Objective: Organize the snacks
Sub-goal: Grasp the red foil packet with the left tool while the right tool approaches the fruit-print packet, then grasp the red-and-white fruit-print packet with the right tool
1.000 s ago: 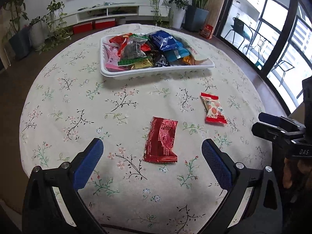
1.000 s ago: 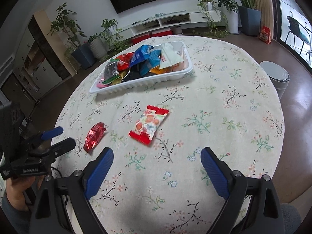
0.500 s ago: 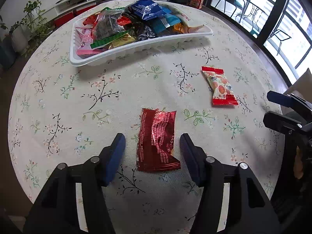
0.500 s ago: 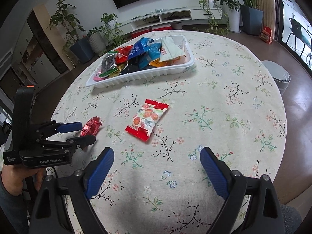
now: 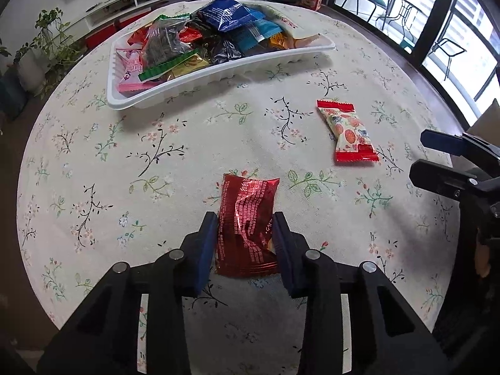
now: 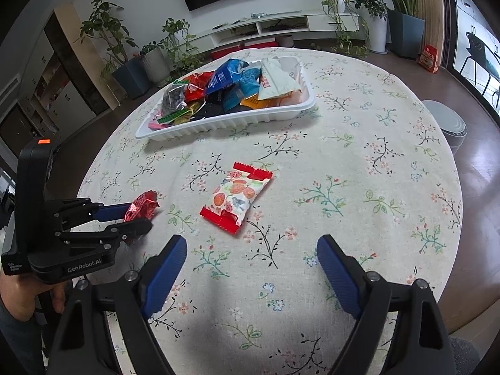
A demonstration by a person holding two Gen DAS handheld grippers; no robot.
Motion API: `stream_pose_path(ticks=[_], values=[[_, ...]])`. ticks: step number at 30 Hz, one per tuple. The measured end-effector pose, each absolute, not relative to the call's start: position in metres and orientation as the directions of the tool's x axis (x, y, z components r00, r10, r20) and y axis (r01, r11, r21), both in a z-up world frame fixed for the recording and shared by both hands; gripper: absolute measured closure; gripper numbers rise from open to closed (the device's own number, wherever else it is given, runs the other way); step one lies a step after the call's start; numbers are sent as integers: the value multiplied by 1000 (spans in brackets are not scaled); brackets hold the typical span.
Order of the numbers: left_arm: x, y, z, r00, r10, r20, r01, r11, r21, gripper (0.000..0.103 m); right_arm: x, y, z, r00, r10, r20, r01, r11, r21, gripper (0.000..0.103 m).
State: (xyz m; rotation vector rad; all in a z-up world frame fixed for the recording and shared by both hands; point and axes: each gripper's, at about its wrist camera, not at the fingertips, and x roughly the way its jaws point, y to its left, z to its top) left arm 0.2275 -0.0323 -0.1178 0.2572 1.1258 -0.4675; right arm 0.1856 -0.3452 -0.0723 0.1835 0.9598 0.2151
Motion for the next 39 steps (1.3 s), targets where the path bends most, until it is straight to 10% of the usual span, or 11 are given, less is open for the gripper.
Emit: stream_pose_path(ticks=[22, 39], values=[[191, 5, -100, 413, -384, -826, 383, 896, -225, 73, 251, -309, -92, 462, 219, -859, -90, 976, 200, 25], [192, 8, -103, 415, -403, -815, 371, 894, -253, 73, 244, -290, -94, 503, 97, -859, -182, 983, 5, 61]])
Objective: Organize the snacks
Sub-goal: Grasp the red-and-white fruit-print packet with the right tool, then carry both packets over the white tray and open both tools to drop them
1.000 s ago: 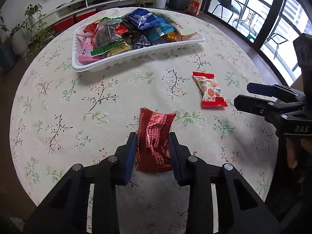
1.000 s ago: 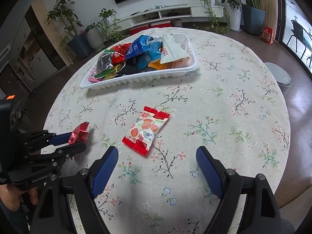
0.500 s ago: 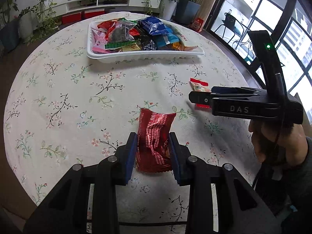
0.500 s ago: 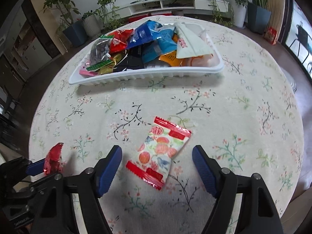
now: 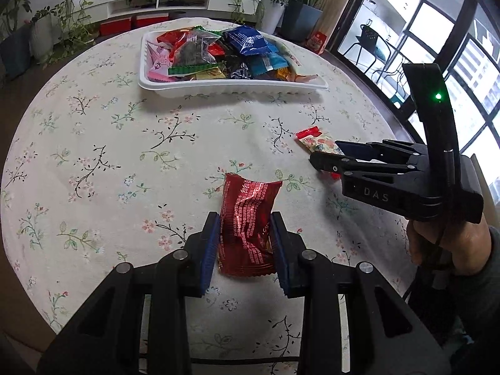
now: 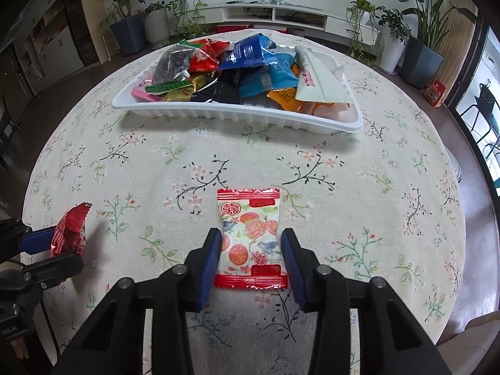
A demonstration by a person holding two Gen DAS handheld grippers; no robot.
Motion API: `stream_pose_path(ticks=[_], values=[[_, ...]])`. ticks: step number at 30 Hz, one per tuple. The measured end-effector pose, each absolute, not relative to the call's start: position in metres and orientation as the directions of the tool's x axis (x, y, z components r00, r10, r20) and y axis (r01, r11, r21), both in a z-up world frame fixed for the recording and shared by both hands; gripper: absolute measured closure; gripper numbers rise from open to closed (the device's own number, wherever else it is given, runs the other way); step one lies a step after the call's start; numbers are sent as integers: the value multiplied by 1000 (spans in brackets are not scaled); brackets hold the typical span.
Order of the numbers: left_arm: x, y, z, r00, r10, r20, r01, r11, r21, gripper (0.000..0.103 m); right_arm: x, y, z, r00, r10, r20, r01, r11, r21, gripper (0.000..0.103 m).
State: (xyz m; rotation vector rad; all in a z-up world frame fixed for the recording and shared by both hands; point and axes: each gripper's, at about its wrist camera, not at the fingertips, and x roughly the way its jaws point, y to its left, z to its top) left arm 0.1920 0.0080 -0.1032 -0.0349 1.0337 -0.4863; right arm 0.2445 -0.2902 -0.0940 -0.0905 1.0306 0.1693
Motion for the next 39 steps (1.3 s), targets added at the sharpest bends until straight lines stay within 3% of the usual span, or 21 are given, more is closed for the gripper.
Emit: stream_pose_path(ticks=[12, 39], values=[[195, 14, -97, 425, -433, -795, 353, 888, -296, 73, 224, -329, -81, 532, 165, -830, -122, 986, 117, 65], [204, 16, -83, 451, -453, -769, 343, 884, -319, 73, 213, -354, -61, 552, 219, -805, -128, 976, 177, 68]])
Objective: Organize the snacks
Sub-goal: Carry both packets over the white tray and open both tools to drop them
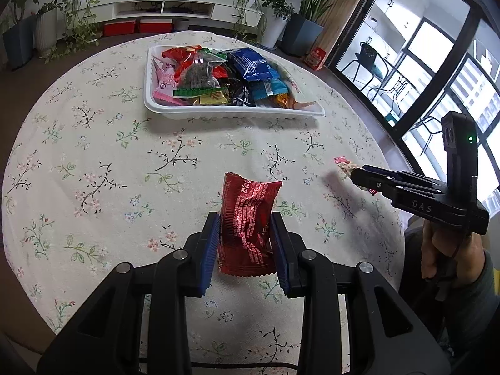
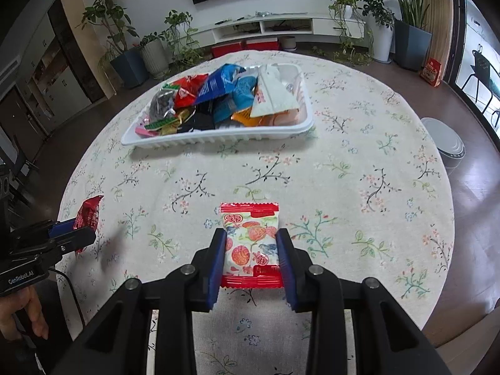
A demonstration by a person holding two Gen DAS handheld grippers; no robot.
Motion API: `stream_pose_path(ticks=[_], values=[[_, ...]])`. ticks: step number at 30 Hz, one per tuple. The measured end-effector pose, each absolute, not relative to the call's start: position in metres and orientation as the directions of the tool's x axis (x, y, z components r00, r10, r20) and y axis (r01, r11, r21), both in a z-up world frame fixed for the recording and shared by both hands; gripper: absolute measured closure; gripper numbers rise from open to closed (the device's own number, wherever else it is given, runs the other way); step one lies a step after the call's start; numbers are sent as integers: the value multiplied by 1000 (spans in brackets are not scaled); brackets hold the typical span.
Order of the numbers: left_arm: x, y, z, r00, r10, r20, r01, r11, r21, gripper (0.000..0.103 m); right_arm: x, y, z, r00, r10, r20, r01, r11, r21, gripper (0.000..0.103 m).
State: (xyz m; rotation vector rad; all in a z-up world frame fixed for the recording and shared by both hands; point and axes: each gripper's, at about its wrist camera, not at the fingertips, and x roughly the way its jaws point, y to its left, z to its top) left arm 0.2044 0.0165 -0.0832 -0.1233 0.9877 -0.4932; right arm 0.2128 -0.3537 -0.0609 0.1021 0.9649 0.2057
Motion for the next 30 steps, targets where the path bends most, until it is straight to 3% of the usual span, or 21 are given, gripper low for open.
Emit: stream_pose_path(ticks=[11, 20, 30], values=[[243, 24, -31, 521, -471, -712, 362, 877, -315, 73, 235, -374, -24, 619, 216, -755, -110, 976, 189, 68], [325, 23, 16, 577, -469, -668, 361, 881, -306, 73, 293, -360, 43, 714, 226, -662, -170, 974, 149, 68], [411, -22, 8, 535, -455, -712, 377, 883, -281, 73, 377, -325, 43, 704, 230, -672, -203, 972, 120, 68]])
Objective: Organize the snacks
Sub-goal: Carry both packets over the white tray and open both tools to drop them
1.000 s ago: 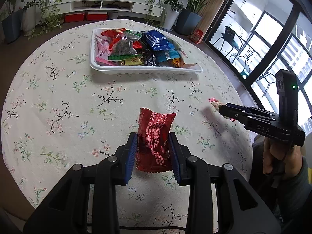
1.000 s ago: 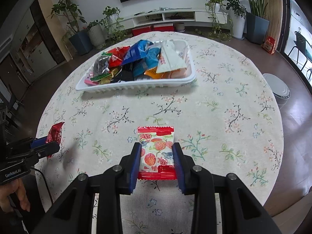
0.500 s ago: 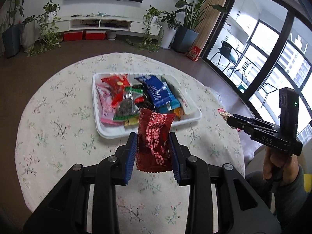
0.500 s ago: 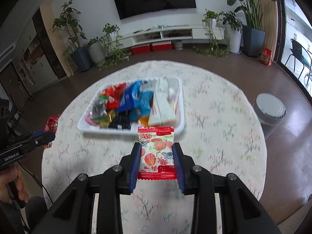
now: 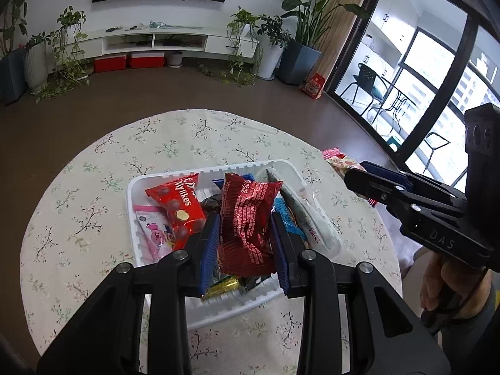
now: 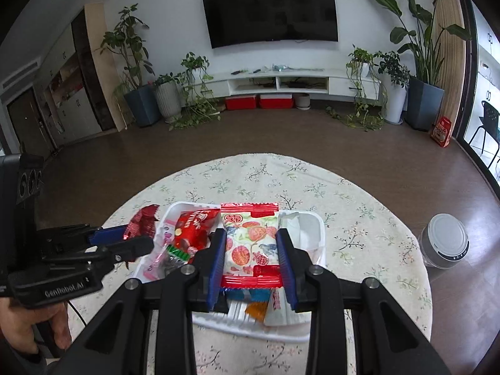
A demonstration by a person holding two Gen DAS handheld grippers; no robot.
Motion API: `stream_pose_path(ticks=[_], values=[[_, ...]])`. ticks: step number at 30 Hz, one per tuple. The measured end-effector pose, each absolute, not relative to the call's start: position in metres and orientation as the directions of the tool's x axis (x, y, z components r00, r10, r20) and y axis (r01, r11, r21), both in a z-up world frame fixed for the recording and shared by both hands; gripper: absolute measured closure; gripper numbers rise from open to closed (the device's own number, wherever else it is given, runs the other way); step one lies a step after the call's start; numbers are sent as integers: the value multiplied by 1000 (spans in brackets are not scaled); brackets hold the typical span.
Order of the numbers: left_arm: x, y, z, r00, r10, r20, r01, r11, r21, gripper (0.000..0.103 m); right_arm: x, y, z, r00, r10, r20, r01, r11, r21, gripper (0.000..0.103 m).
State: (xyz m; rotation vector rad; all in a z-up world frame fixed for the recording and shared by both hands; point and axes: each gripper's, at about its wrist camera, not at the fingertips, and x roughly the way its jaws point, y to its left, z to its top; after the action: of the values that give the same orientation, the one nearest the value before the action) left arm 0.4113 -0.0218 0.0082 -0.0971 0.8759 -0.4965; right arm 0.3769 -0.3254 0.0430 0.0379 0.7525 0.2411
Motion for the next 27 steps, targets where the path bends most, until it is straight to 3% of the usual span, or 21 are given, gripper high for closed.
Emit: stream_pose_path(ticks=[7, 16, 25, 27], values=[[449, -40, -24, 504, -428, -750, 358, 894, -270, 73, 414, -321, 1, 654, 191, -732, -176, 980, 98, 68], [471, -52, -54, 489, -403, -773, 353, 903, -246, 73, 430, -315, -20, 642, 183, -744, -176, 980, 90, 68], [476, -57, -69, 492, -378, -784, 337, 913, -229, 70, 434, -310, -37, 607, 166, -777, -179, 981, 70, 68], [477, -58, -72, 491, -374, -787, 337, 914, -224, 65, 434, -310, -40, 601, 162, -783, -183, 981, 63, 67]])
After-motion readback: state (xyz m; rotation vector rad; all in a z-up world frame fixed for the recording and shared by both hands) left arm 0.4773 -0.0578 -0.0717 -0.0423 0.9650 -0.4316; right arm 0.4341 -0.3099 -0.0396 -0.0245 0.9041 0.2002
